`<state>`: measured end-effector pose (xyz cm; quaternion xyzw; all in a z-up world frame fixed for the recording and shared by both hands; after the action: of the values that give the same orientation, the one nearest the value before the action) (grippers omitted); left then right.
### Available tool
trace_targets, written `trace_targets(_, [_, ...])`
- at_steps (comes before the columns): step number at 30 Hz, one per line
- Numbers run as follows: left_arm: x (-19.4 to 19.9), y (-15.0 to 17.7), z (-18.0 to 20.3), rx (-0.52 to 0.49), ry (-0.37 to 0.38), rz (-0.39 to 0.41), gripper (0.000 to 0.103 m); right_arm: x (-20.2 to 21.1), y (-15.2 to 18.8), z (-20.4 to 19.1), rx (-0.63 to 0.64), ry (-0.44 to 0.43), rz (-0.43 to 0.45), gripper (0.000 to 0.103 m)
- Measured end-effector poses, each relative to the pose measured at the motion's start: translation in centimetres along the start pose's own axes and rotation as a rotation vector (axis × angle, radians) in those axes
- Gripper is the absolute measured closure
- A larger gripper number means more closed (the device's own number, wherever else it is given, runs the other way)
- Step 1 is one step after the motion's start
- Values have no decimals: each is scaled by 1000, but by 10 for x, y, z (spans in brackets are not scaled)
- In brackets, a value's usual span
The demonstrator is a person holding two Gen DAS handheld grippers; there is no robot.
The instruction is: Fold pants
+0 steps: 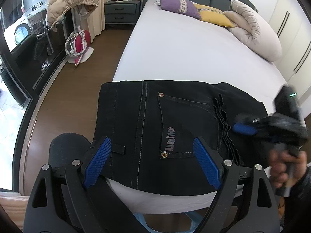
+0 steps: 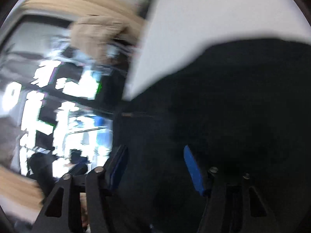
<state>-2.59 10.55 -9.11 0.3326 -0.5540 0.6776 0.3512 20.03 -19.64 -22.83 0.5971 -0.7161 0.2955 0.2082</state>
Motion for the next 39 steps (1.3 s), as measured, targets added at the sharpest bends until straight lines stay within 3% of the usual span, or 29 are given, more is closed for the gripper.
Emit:
trace_targets(3, [-2,3,-6,22,2,-14,17,3,1,4,1,-28,64,44])
trace_targets(9, [9,16,-38,178,63,-12,17,7,7,-5,30,4,49,44])
trace_targets(14, [16,52,-83,432,148,-66,18,11,9,-32,77,-106,35,54])
trace_targets(16, [11,67,-92,531,207,-106,20,3,8,-28,59,-103,18,58])
trace_targets(17, [8,70,-93,561,228,-117,20,-4,9,-20,33,-99,-1,75])
trace_targets(18, [5,74,-93,597,260,-130,20,-11,11,-9,-6,-102,-23,102])
trace_targets(19, [1,75,-91,642,310,-134,21,-15,13,6,-55,-94,-27,103])
trace_targets(21, [-5,76,-88,680,354,-141,21,-13,13,19,-140,-184,-11,103])
trace_targets(29, [-37,89,-97,882,443,-171,21,-4,14,18,-131,-175,0,101])
trace_targets(31, [-41,91,-103,929,449,-157,21,-7,9,7,-124,-173,12,89])
trace_targets(33, [-47,91,-108,958,468,-138,21,-4,9,-5,-103,-194,30,59])
trace_targets(35, [-54,87,-112,967,477,-130,21,0,5,-13,-82,-198,48,46])
trace_targets(39, [-65,80,-117,975,480,-118,21,8,-1,-31,-38,-217,44,46])
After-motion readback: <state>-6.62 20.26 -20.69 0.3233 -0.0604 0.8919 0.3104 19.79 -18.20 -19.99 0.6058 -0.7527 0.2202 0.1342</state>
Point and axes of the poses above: each gripper's, at about its wrist camera, not at the fingertips, and x roughly against the way its jaws point, z to its right, y to its underside, the point moved 7 cm from there along -x, roughly the way its jaws point, and after that the axes turned 1 degree about y, right-handed, at the moved point
